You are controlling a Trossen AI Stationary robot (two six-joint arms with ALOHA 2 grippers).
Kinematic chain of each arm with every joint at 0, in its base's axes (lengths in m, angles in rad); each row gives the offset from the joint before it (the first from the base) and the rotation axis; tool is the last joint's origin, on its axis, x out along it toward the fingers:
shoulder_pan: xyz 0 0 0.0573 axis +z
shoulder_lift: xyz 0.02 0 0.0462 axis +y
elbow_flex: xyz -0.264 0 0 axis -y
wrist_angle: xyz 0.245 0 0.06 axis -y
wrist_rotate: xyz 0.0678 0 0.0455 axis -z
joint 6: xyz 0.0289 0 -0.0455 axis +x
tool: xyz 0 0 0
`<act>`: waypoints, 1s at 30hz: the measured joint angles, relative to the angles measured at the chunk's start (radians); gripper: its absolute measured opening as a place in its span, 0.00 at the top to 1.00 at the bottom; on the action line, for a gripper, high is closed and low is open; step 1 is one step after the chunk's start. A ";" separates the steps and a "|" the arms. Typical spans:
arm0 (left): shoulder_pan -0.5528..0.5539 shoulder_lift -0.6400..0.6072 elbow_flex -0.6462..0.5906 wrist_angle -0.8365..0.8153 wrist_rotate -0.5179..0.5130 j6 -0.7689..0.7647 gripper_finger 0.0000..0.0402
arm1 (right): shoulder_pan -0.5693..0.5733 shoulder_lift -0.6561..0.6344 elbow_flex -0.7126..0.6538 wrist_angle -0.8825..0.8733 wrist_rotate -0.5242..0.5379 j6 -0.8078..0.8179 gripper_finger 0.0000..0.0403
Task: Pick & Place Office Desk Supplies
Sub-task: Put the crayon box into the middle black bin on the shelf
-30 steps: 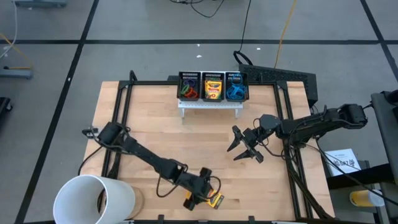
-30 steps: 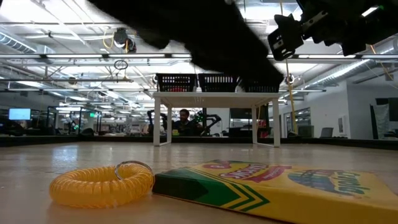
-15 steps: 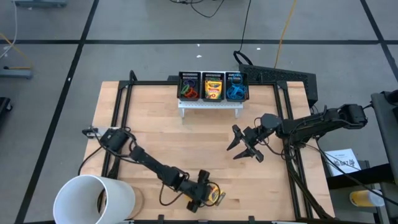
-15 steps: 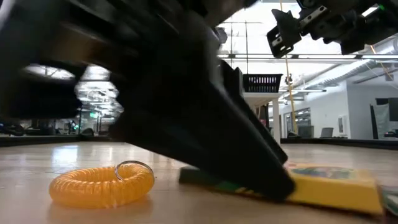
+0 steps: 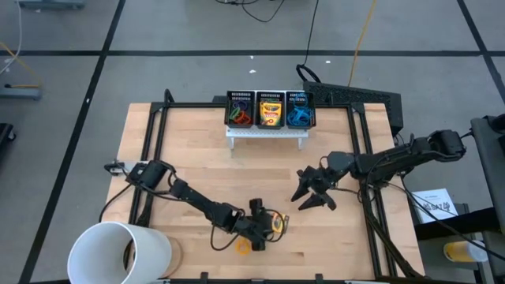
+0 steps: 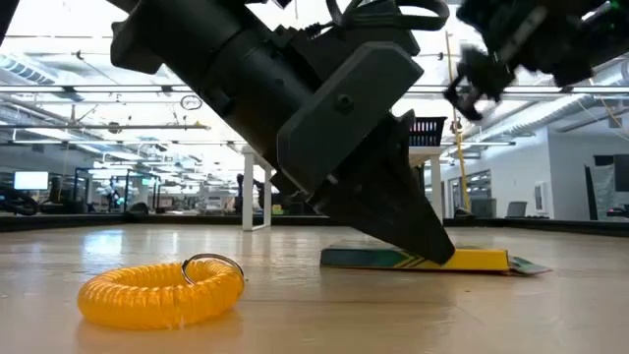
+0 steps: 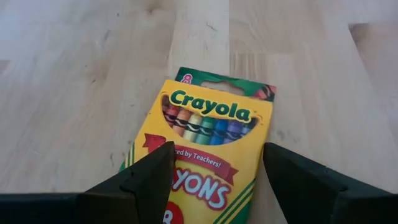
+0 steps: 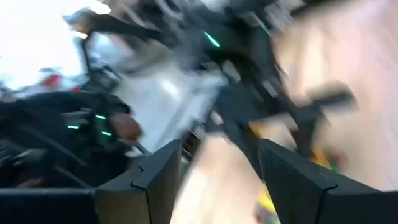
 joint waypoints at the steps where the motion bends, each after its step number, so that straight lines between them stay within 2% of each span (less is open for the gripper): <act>1: 0.004 0.000 0.000 0.000 0.003 -0.003 0.37 | 0.015 0.000 -0.004 -0.044 0.041 0.000 0.49; 5: 0.034 -0.001 0.000 0.000 0.050 0.015 0.37 | 0.088 0.002 -0.058 -0.134 0.217 -0.155 0.49; 12: 0.078 -0.001 0.000 0.001 0.121 0.000 0.37 | 0.202 0.020 -0.159 -0.002 0.472 -0.207 0.49; 17: 0.091 -0.001 0.000 -0.001 0.138 0.028 0.37 | 0.283 0.094 -0.179 0.009 0.566 -0.293 0.49; 22: 0.100 -0.001 0.000 0.000 0.162 0.033 0.37 | 0.356 0.237 -0.169 0.048 0.677 -0.419 0.49; 30: 0.110 -0.001 -0.001 0.004 0.168 0.029 0.37 | 0.421 0.475 -0.033 0.036 0.764 -0.613 0.49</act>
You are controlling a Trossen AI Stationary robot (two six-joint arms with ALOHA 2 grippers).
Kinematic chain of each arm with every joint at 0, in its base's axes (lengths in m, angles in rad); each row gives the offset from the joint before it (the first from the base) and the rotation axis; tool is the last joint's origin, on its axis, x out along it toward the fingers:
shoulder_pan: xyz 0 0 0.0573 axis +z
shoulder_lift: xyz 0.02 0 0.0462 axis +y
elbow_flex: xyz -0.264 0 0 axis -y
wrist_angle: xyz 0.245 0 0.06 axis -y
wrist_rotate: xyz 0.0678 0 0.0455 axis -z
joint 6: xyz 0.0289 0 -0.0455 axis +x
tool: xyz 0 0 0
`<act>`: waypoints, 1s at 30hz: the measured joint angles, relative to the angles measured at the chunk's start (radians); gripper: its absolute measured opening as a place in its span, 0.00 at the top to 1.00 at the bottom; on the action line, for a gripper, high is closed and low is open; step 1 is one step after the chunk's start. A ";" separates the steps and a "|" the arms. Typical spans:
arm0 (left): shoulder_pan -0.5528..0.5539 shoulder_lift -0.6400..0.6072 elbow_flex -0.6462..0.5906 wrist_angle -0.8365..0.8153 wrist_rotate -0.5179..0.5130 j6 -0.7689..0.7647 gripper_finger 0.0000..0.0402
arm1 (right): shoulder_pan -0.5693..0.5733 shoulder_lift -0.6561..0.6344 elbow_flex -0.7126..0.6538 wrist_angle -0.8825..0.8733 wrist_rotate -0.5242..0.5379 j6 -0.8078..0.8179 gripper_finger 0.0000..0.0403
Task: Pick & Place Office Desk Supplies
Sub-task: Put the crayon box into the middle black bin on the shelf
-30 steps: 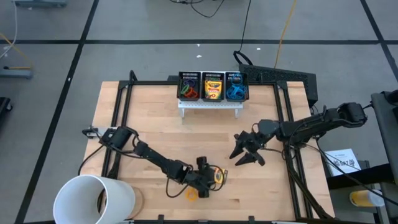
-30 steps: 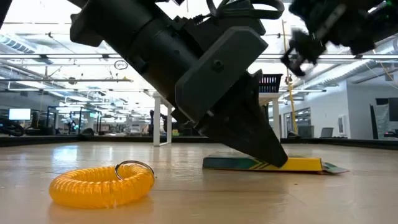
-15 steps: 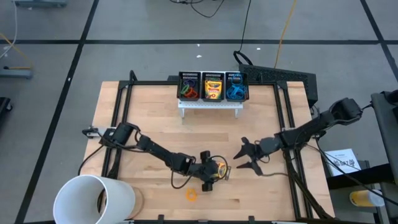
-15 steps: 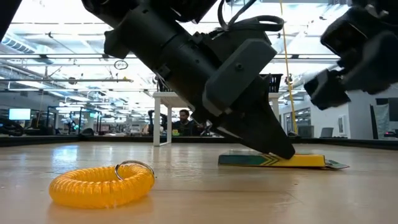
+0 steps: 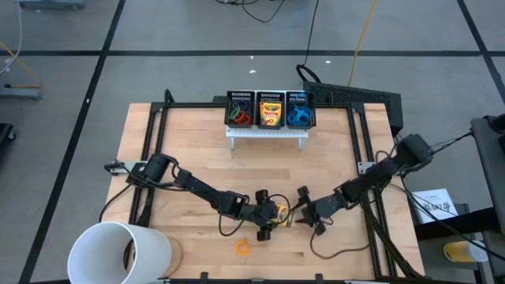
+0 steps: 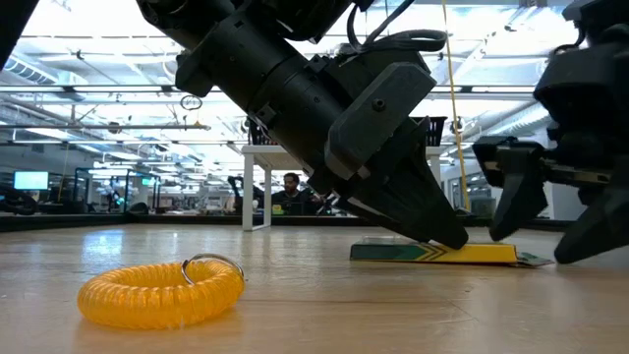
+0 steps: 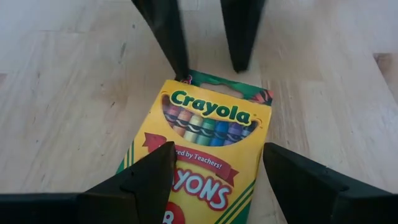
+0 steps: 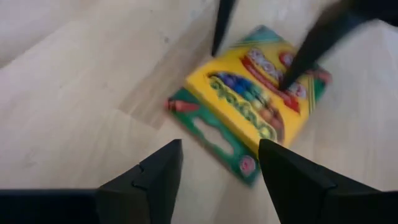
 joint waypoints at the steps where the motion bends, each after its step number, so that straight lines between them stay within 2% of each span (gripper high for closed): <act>1: 0.001 0.000 0.000 0.001 0.000 0.000 0.37 | 0.007 0.019 0.019 -0.010 0.016 -0.028 0.49; 6: 0.003 0.000 0.000 0.002 -0.002 -0.005 0.37 | 0.031 0.097 0.091 -0.085 0.148 -0.151 0.49; 9: 0.003 0.000 0.000 0.003 -0.006 -0.024 0.37 | 0.042 0.116 0.094 -0.074 0.228 -0.183 0.49; 15: 0.003 0.000 -0.001 0.007 -0.010 -0.027 0.37 | 0.044 0.119 0.094 -0.053 0.296 -0.211 0.49; 22: 0.003 0.000 -0.001 0.009 -0.009 -0.032 0.37 | 0.041 0.119 0.092 -0.022 0.314 -0.212 0.49; 26: 0.003 0.000 -0.001 0.009 -0.008 -0.033 0.37 | 0.040 0.119 0.091 -0.021 0.228 -0.210 0.49; 30: 0.002 0.000 -0.001 0.009 -0.007 -0.033 0.37 | 0.054 0.119 0.092 -0.030 0.221 -0.172 0.51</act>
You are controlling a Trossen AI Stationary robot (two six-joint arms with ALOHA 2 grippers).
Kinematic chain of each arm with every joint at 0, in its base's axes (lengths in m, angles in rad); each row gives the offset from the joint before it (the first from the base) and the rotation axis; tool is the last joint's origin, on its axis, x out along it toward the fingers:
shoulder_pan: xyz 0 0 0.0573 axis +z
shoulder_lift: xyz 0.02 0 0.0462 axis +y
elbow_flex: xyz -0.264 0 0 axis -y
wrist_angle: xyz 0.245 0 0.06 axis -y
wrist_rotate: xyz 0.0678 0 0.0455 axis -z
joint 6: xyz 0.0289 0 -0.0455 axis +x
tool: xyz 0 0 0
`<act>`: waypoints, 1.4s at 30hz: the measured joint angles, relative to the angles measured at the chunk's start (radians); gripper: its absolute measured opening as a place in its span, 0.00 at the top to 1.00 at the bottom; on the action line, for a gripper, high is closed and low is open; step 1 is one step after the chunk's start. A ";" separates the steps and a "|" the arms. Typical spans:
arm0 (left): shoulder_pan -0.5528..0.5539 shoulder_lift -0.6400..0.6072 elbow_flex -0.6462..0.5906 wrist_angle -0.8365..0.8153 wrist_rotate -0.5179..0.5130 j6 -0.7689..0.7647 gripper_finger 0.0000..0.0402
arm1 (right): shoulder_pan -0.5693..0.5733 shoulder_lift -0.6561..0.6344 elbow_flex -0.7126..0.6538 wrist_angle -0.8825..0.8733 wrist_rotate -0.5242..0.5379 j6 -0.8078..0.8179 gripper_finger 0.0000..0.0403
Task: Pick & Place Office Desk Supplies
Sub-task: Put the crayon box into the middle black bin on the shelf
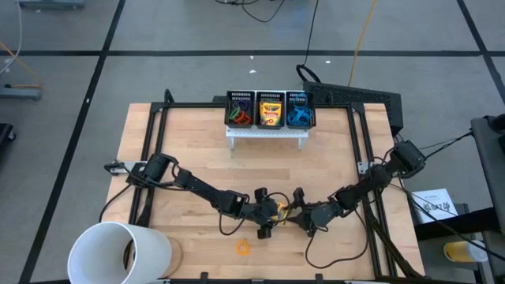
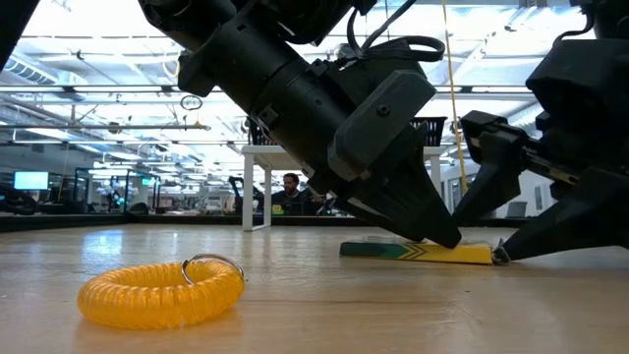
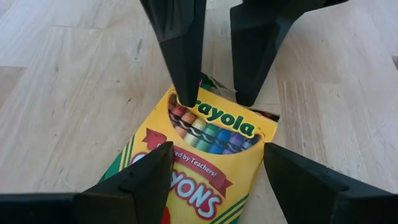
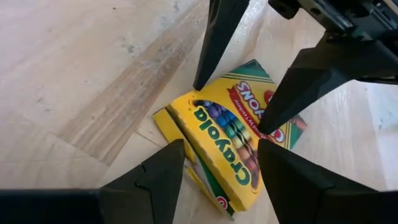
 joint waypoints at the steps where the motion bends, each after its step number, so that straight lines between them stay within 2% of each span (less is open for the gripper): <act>1: 0.000 0.000 0.000 0.000 0.001 0.000 0.37 | 0.003 0.000 0.000 -0.004 -0.001 0.002 0.52; 18: 0.000 0.002 0.000 0.002 0.005 -0.026 0.37 | 0.045 0.000 0.000 -0.102 -0.074 0.101 0.74; 29: 0.000 0.002 0.000 0.002 0.008 -0.041 0.37 | 0.047 0.000 0.000 -0.124 -0.089 0.113 0.98; 37: 0.000 0.002 0.000 0.003 0.004 -0.043 0.37 | 0.047 -0.007 -0.002 -0.024 -0.092 0.105 1.00; 42: 0.001 -0.012 -0.001 0.037 0.011 -0.021 0.37 | 0.047 -0.074 -0.006 -0.027 -0.099 0.087 1.00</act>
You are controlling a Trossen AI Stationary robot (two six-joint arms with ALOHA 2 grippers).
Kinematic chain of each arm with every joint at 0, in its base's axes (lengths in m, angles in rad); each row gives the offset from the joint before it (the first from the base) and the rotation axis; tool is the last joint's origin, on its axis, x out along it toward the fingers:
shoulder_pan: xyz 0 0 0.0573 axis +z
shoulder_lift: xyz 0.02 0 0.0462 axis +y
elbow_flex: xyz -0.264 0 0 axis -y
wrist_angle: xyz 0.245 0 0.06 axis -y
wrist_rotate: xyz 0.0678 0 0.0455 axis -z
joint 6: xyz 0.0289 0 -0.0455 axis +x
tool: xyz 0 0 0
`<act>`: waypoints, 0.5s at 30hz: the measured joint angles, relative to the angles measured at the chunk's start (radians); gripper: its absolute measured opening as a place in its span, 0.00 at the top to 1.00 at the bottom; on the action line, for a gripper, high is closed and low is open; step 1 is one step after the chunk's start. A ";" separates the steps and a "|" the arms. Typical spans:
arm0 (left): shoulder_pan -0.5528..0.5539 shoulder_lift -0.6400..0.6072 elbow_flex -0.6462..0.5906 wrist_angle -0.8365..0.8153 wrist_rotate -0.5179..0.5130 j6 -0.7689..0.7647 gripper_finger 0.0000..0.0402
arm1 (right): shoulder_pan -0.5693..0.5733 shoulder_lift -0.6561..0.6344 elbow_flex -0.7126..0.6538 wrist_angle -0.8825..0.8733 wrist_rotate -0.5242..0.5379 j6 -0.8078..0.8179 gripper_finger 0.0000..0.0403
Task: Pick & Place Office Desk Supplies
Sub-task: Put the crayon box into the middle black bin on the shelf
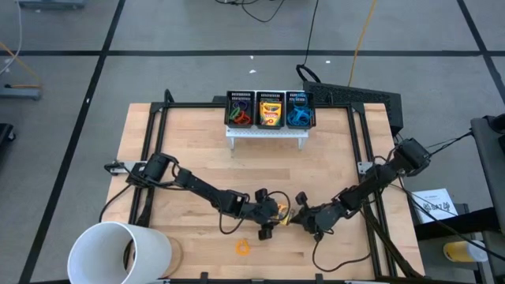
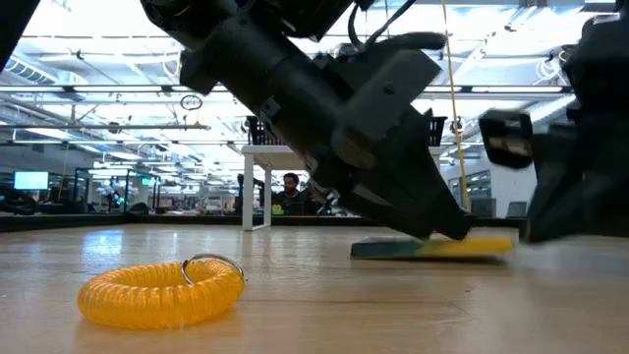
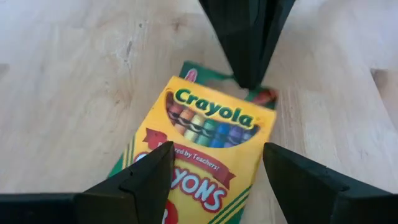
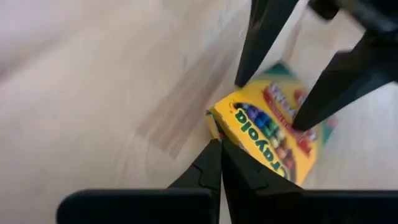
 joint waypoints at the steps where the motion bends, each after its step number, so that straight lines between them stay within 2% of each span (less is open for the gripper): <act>1: 0.000 -0.012 0.000 0.006 0.001 0.015 0.37 | 0.000 -0.019 0.000 -0.002 0.001 -0.001 1.00; 11: 0.007 -0.172 -0.001 0.006 -0.006 0.108 0.37 | 0.001 -0.204 0.002 0.006 0.007 -0.030 1.00; 15: 0.006 -0.221 0.000 0.003 -0.009 0.133 0.37 | 0.002 -0.262 0.002 0.009 -0.064 -0.044 1.00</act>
